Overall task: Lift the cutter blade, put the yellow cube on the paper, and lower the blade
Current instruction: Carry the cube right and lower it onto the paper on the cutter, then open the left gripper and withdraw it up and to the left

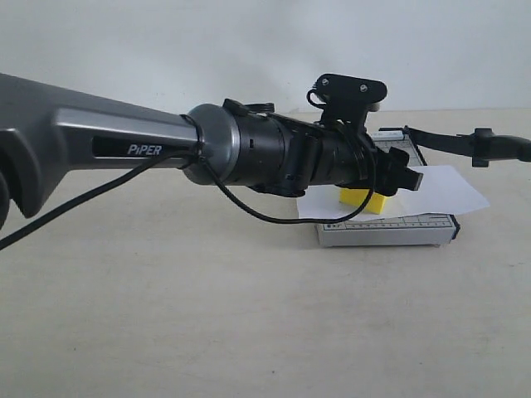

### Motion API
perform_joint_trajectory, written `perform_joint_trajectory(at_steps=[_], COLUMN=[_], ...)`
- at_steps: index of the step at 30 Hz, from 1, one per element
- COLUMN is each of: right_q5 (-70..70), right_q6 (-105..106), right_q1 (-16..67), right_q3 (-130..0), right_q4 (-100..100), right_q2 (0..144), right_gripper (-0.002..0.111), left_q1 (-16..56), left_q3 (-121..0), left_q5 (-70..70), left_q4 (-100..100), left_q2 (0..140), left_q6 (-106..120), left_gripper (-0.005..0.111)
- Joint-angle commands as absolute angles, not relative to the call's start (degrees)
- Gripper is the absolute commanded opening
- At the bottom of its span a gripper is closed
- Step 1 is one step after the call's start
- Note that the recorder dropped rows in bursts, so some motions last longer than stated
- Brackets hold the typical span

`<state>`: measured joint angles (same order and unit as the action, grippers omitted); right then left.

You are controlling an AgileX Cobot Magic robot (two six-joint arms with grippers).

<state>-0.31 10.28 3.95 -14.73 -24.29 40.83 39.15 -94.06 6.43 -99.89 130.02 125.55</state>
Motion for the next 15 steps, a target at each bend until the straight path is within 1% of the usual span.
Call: perform_joint_trajectory(at_steps=[1, 10, 15], right_q5=[-0.8, -1.1, -1.1], right_q6=[10.5, 10.6, 10.6], right_q1=[3.9, 3.9, 3.9], right_q3=[-14.5, -14.5, -14.5], right_q4=[-23.9, -23.9, -23.9], right_q2=[40.7, 40.7, 40.7], right_gripper=[0.000, 0.000, 0.000], left_q1=[39.3, 39.3, 39.3], left_q3=[-94.0, -93.7, -91.5], left_q5=[5.9, 6.2, 7.4], left_q4=[-99.9, -99.9, -99.9], left_q2=[127.4, 120.5, 116.0], left_q6=[125.5, 129.0, 130.5], left_gripper=[0.073, 0.073, 0.073])
